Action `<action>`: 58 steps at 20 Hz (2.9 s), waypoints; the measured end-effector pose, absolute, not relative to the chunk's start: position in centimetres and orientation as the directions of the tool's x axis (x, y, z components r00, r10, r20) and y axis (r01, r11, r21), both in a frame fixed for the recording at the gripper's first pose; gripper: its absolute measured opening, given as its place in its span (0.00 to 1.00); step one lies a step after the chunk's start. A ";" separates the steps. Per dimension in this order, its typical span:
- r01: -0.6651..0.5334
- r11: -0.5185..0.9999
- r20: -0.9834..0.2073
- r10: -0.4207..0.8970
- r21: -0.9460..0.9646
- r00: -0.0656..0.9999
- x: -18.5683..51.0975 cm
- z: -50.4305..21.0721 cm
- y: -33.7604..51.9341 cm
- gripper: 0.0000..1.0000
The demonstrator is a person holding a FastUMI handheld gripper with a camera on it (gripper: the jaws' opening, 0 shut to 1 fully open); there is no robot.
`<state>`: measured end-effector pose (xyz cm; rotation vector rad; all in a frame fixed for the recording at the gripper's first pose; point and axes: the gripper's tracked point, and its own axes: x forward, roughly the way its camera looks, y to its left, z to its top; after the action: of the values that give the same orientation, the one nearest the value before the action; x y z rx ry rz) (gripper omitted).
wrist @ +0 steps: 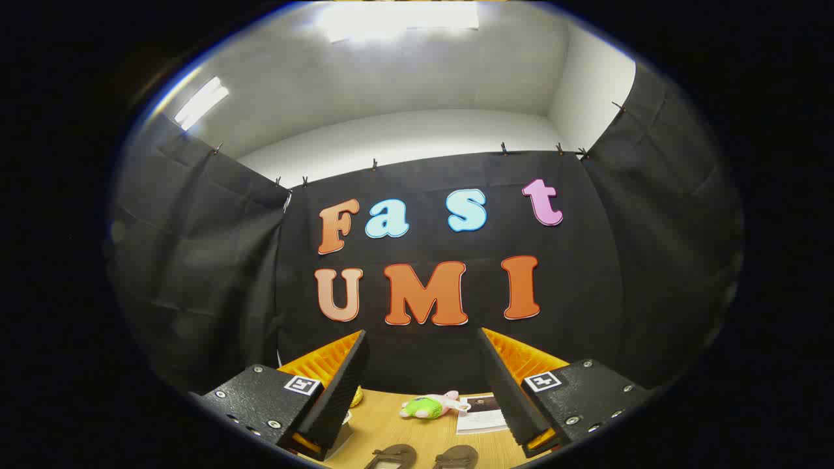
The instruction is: Open the storage box then place both shoes into the box .Put the left shoe in first, then the right shoe, with the right side of both shoes facing outward in a uniform manner.
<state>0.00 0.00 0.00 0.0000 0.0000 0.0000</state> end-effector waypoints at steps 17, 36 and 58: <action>-0.033 0.999 -0.028 0.033 0.012 0.999 0.4 -0.9 1.6 0.98; -0.201 0.926 -0.464 0.338 0.319 0.819 1.5 -17.8 12.1 0.98; -0.027 0.757 -0.651 0.579 0.653 0.491 2.6 -32.4 21.1 0.94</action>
<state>2.60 21.09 -32.45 0.6296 1.0011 0.3988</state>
